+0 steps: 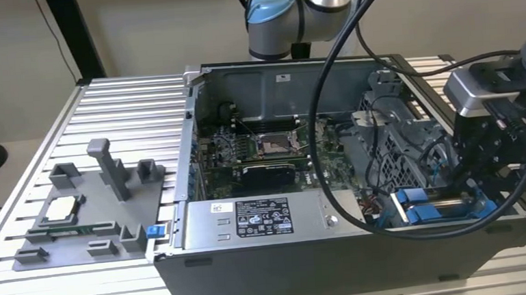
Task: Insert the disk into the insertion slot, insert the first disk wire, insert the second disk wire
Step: 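Insert the first disk wire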
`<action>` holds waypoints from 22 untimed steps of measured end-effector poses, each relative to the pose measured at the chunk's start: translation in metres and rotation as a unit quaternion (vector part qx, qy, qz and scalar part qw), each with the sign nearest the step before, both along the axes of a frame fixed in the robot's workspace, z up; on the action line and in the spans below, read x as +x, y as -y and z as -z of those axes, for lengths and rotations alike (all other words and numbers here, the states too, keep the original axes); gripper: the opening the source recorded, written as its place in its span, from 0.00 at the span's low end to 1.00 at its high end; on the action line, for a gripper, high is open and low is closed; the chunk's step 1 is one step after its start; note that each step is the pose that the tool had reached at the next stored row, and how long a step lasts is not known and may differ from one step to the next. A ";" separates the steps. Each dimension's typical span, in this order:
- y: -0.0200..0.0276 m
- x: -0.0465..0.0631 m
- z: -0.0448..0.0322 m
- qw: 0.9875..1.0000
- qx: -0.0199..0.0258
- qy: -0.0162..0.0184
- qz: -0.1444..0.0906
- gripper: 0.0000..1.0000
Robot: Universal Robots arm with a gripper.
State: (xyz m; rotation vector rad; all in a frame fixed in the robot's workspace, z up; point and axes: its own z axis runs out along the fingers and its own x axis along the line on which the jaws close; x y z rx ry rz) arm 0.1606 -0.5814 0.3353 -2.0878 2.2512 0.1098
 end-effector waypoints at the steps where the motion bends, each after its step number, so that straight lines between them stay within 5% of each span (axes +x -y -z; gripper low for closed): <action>1: -0.0007 0.000 0.0005 1.000 0.000 0.000 0.000 0.00; 13: -0.0021 0.000 0.0054 1.000 -0.004 0.000 0.000 0.00; 22: -0.0028 0.000 0.0105 1.000 -0.012 0.000 0.000 0.00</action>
